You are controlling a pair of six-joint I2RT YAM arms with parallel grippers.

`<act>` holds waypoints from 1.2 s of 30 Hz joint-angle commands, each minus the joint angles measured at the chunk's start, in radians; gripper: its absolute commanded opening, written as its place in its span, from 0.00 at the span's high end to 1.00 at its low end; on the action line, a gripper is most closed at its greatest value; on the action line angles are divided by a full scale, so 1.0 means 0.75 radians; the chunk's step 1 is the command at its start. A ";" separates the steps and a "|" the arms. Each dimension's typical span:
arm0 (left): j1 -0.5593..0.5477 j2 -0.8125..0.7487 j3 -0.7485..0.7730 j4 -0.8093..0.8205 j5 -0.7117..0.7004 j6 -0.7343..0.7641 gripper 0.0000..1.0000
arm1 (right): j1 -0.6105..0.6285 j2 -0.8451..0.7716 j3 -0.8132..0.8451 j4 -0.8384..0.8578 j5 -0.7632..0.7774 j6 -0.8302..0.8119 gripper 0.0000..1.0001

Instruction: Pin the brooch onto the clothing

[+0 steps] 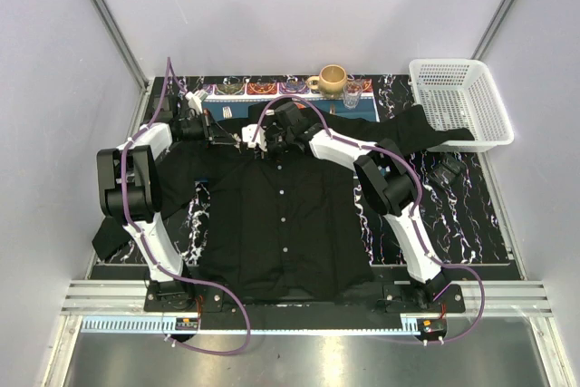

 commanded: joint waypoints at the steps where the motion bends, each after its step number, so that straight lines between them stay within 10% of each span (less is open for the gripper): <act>1: -0.010 0.034 0.062 0.102 0.078 -0.172 1.00 | 0.021 -0.183 -0.094 0.209 0.030 -0.012 1.00; 36: -0.086 0.048 -0.086 0.218 0.103 -0.318 1.00 | 0.091 -0.394 -0.604 0.675 0.135 -0.180 1.00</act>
